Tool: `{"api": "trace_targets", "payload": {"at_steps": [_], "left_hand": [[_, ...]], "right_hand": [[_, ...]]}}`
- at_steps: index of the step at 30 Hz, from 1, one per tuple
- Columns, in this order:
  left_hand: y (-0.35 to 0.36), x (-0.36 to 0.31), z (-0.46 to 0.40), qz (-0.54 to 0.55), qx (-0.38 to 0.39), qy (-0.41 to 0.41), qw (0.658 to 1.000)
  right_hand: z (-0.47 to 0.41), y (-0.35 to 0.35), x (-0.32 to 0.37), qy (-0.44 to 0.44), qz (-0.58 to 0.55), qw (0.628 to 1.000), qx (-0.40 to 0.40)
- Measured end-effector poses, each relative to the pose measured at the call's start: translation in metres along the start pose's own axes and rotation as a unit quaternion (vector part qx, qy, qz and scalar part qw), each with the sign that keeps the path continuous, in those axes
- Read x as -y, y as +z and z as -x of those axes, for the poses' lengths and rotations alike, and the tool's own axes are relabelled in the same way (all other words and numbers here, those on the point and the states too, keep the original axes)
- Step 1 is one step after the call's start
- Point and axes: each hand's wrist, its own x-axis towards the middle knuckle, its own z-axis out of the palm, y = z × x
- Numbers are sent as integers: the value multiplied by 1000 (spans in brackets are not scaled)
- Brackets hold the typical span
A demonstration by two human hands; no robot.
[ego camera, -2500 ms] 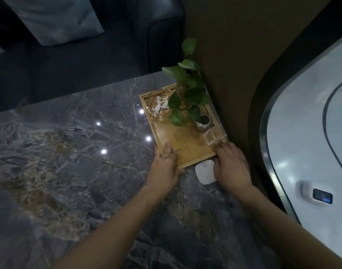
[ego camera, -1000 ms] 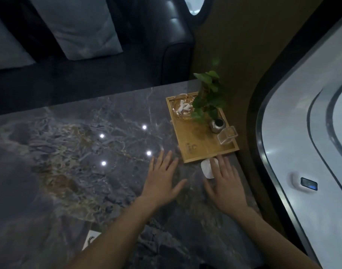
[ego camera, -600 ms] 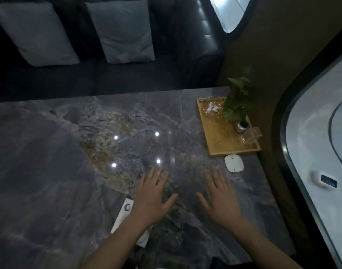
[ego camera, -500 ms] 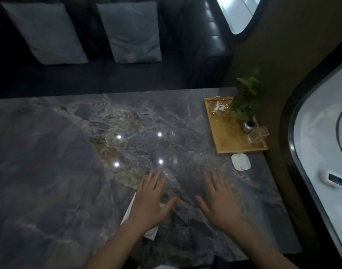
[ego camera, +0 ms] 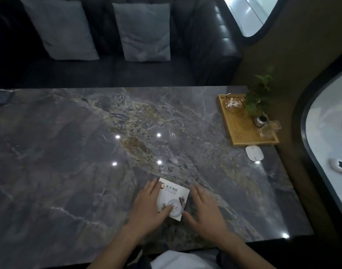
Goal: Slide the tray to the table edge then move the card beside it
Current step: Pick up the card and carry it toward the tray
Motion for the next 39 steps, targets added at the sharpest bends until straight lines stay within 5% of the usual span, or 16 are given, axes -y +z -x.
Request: {"api": "trace_targets", "payload": {"at_steps": [25, 39], "left_hand": [[7, 31, -5, 51, 23, 16, 998], [2, 14, 1, 215, -2, -4, 977]], "right_hand": [[-9, 35, 30, 70, -16, 995, -63], [-5, 27, 49, 91, -293, 941, -140]]}}
